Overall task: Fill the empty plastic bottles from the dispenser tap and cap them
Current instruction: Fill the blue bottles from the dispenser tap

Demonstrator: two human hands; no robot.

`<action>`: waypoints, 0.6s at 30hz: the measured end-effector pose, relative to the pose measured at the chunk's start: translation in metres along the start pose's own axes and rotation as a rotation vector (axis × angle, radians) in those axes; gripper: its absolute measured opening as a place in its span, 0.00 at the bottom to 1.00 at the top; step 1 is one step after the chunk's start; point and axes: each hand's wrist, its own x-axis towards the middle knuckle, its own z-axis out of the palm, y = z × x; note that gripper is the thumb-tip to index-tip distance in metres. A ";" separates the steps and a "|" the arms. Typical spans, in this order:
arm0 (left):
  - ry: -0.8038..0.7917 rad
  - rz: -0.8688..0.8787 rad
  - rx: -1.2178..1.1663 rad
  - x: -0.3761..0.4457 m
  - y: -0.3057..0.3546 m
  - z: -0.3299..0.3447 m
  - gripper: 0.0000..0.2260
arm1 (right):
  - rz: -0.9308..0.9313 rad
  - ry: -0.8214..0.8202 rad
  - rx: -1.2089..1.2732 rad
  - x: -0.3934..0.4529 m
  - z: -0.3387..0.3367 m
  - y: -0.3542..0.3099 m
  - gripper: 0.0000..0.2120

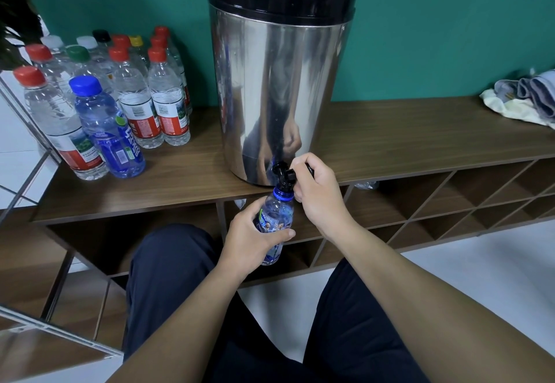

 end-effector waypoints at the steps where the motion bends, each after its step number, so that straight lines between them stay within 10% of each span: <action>1: 0.000 -0.003 -0.005 0.001 -0.001 0.000 0.36 | -0.002 0.002 0.001 0.000 0.000 0.000 0.13; 18: -0.016 -0.009 -0.023 0.004 -0.007 0.000 0.37 | -0.008 -0.001 0.001 -0.002 0.000 -0.001 0.13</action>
